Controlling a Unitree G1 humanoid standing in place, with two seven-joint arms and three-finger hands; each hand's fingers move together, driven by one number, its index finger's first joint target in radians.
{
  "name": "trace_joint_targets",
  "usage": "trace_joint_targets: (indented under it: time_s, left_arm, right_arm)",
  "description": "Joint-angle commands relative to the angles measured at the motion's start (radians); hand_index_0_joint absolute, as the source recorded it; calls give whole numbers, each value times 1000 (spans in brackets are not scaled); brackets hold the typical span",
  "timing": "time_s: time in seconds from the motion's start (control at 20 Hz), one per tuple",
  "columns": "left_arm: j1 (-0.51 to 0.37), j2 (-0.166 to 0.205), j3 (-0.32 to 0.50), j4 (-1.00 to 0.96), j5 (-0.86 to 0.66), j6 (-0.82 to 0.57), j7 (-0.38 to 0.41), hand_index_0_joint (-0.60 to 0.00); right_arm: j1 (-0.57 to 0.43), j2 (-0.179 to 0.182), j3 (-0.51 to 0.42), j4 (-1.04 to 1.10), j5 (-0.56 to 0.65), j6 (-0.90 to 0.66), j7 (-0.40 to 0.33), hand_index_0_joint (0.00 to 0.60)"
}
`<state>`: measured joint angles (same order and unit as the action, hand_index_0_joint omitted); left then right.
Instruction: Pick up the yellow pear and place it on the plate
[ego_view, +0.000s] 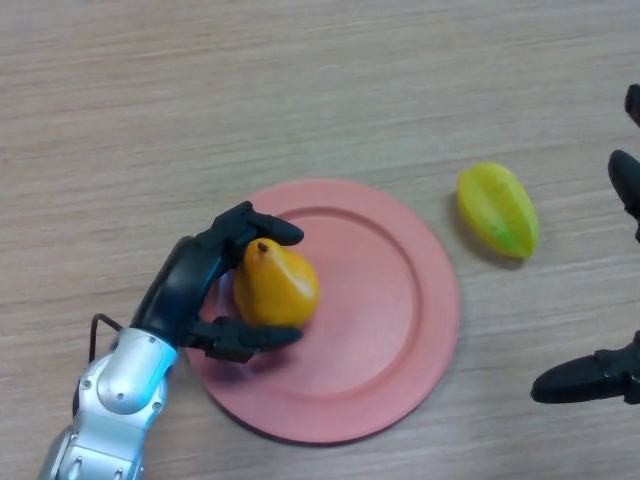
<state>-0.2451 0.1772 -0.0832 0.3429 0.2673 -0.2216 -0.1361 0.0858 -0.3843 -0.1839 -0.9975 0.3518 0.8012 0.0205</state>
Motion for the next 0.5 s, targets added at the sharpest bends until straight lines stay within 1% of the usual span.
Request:
trace_joint_targets:
  time_s: [0.05, 0.1, 0.15, 0.2, 0.25, 0.3, 0.35, 0.4, 0.45, 0.5]
  left_arm:
    - [-46, 13, 2, -34, 17, -167, 60, -549]
    - [-44, 13, -1, -41, 11, -159, 55, -400]
    - [-42, 13, -3, -49, 6, -150, 51, -300]
    - [-34, 13, -3, -80, -18, -109, 45, -150]
    - [-20, 13, 7, -136, -51, -35, 24, -49]
    - [-3, 13, 24, -223, -84, 77, -13, 0]
    - [0, 13, 28, -249, -99, 104, -14, 0]
    - [-1, 13, 38, -302, -152, 137, -2, 0]
    - [3, 13, 43, -327, -167, 139, 2, 0]
    - [22, 20, 53, -406, -203, 187, -21, 0]
  right_arm:
    - [-9, -53, -77, -50, 49, -153, -47, 0]
    - [-8, -61, -79, -50, 59, -152, -55, 0]
    - [-7, -69, -81, -50, 69, -152, -63, 0]
    - [-3, -91, -82, -50, 85, -159, -82, 0]
    - [2, -118, -78, -50, 92, -170, -100, 0]
    - [14, -140, -70, -50, 88, -199, -111, 0]
    - [21, -144, -66, -50, 80, -215, -109, 0]
    - [32, -140, -62, -50, 62, -242, -100, 0]
    - [30, -135, -59, -50, 52, -242, -95, 0]
    - [21, -130, -55, -50, 39, -234, -88, 0]
